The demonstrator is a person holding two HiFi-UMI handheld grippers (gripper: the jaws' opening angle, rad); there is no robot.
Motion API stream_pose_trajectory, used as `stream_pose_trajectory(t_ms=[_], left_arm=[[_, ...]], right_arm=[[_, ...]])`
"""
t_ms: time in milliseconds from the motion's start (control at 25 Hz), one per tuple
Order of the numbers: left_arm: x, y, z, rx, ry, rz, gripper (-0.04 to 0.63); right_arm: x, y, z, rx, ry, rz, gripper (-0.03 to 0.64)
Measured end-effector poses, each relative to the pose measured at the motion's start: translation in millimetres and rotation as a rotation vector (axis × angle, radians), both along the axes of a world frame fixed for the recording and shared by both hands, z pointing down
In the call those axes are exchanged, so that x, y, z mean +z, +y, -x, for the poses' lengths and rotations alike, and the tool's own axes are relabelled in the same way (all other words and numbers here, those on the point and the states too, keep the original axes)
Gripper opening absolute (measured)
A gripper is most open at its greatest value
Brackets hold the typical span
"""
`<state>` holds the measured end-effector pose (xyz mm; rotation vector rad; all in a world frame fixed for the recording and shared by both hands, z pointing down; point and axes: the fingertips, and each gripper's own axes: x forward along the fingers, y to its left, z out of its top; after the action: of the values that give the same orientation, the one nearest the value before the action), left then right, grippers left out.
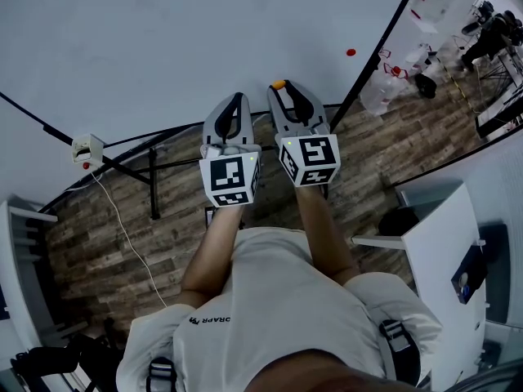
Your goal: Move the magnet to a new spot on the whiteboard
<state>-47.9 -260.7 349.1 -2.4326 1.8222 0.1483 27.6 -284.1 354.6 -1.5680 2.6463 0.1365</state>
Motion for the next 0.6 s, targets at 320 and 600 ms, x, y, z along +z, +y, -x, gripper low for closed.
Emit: stream_pose_trajectory(t_ms=[320,600], left_arm=[[2,1,1,-0.001,0.000,0.007,0.003],[4,1,1,-0.009,0.004,0.016,0.003]], right_arm=[[-7,-7,-4,0.015,-0.004,-0.008,0.130],[-18,-12,2,0.002,0.004,-0.014,0.130]])
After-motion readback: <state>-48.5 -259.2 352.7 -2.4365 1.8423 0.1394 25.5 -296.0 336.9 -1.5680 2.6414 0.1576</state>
